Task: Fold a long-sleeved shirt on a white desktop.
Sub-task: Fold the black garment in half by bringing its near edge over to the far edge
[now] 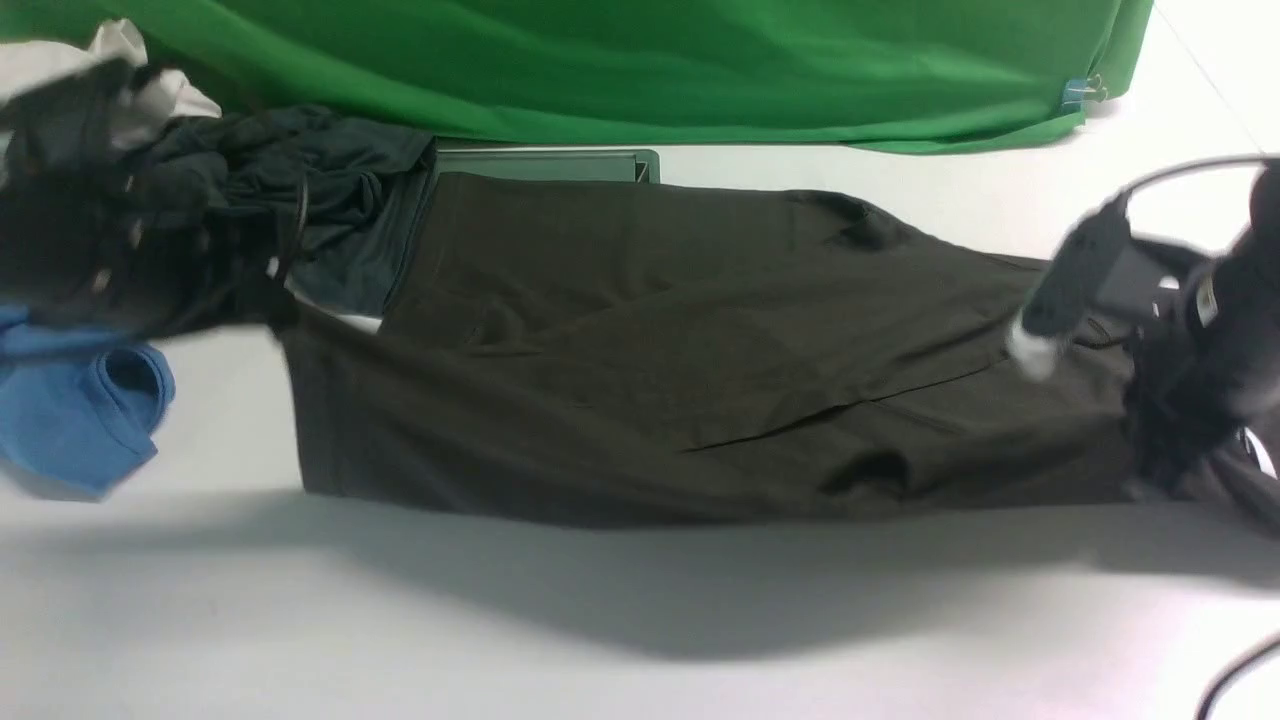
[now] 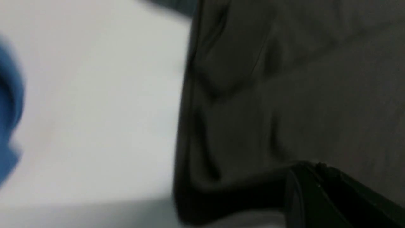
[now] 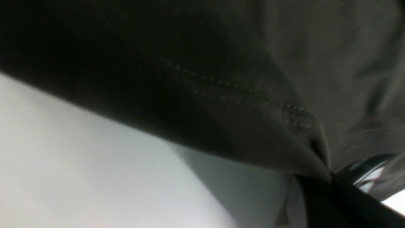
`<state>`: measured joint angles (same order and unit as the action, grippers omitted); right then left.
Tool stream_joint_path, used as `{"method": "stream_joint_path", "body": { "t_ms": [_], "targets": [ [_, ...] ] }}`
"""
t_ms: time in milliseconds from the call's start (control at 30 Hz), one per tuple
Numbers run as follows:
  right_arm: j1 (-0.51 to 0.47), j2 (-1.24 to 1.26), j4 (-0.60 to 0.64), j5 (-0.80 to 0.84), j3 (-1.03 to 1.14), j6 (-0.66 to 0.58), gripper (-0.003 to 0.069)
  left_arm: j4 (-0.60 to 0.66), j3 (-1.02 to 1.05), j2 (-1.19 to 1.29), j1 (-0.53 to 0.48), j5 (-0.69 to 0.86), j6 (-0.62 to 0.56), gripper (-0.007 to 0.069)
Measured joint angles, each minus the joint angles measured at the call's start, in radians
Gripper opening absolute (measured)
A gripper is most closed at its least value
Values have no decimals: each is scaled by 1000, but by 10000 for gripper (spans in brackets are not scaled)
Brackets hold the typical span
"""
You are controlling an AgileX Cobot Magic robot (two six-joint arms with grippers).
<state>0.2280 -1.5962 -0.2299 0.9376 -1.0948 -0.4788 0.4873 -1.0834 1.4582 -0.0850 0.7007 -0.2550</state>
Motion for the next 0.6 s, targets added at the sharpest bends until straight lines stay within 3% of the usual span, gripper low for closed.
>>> {"method": "stream_joint_path", "body": {
  "t_ms": [400, 600],
  "targets": [
    [-73, -333, 18, 16, -506, -50, 40, 44, -615, 495, 35, -22, -29, 27],
    [-85, -518, 19, 3, -706, 19, 49, 45, -871, 755, 61, -38, -21, 42]
  ]
}}
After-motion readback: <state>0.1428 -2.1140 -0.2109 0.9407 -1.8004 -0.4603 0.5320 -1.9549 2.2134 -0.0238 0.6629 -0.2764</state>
